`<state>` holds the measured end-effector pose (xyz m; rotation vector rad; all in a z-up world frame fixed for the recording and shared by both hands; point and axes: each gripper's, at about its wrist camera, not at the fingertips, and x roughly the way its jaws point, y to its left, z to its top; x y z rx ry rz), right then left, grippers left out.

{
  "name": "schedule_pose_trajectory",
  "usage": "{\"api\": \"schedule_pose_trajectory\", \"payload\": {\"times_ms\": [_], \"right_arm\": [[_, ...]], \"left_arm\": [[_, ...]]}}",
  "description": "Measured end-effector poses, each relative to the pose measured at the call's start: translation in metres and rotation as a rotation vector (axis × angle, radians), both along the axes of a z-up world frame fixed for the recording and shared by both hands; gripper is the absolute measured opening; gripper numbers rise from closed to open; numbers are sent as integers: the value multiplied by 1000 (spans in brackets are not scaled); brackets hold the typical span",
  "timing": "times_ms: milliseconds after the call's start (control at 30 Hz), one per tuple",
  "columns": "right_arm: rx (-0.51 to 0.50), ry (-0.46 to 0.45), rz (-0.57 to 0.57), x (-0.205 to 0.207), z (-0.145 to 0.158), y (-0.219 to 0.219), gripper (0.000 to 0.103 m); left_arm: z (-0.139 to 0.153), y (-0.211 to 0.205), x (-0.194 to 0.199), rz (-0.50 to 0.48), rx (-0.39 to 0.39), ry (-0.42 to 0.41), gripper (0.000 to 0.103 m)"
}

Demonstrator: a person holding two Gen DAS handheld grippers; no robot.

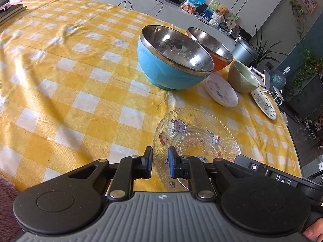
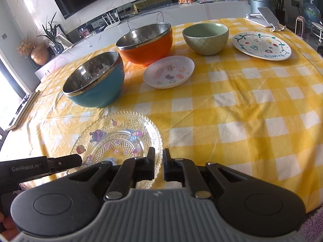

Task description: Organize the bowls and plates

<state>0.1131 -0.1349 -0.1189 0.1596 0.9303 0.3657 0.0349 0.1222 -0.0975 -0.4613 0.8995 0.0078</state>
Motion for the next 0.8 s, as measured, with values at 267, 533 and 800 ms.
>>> {"api": "schedule_pose_trajectory", "payload": {"times_ms": [267, 533, 800], "right_arm": [[-6, -18, 5, -1, 0, 0, 9], [3, -96, -60, -6, 20, -20, 33], [32, -151, -166, -7, 46, -62, 51]], "left_arm": [[1, -3, -1, -6, 12, 2, 25], [25, -5, -9, 45, 21, -83, 50], [60, -54, -6, -43, 95, -177, 54]]}}
